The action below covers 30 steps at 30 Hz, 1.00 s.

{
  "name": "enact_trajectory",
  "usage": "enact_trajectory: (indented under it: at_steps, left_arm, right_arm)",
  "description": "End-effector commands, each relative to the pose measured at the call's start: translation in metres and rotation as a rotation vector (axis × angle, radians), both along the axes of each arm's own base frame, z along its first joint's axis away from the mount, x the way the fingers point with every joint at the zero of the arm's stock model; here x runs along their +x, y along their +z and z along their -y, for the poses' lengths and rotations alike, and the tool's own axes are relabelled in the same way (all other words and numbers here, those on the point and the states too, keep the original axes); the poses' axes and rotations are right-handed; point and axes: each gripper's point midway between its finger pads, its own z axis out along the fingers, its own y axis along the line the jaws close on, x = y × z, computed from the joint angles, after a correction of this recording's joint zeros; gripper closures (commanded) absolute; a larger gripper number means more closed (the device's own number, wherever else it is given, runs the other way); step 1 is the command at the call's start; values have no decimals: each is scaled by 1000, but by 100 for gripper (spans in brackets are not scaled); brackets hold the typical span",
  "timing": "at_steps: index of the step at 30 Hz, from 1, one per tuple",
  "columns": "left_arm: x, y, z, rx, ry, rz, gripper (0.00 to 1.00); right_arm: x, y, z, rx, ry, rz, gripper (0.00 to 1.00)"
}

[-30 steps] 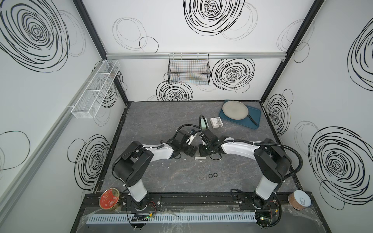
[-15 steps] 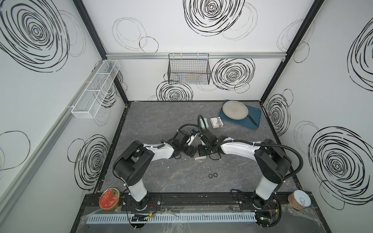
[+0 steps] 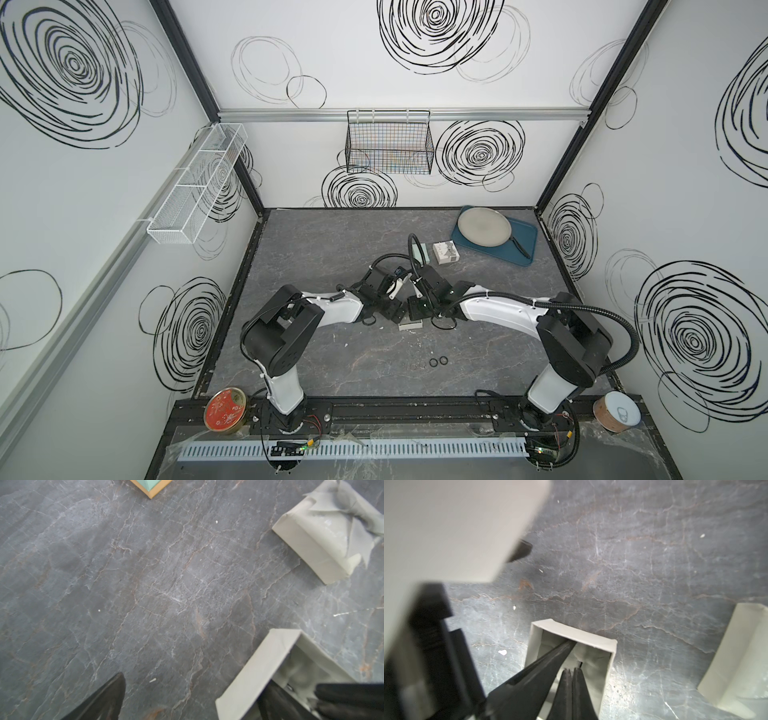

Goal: Take the rings out of the lift-off lid box
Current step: Take out the ring from the jewelry box, then place the ring at the center of the board.

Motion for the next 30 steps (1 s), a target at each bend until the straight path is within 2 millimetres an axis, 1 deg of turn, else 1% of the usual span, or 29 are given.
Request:
enact_trajectory:
  at_steps: [1,6,10,14,17,22,24,27,30]
  left_arm:
    - [0,-2,3,16,-15,-10,0]
    - [1,1,4,15,-18,-8,0]
    - [3,14,7,2,-18,7,0]
    - [6,33,11,-16,-20,43,0]
    - [6,45,12,-33,-23,62,0]
    - [4,53,7,-29,-14,85,0]
    - [3,53,2,-26,-5,89,0]
    - [1,53,-6,-24,11,91,0]
    - [-1,51,-12,-26,21,91,0]
  right_arm:
    - [1,15,-2,35,9,52,100]
    - [-3,23,3,41,15,67,100]
    - [-15,34,13,82,29,87,100]
    - [-40,45,23,174,73,73,100]
    - [-68,43,22,246,164,8,100]
    - [-119,30,7,352,289,-143,100]
    - [-133,25,-2,367,323,-175,100]
    - [-149,14,-16,372,355,-224,100]
    - [-155,4,-27,363,374,-254,100]
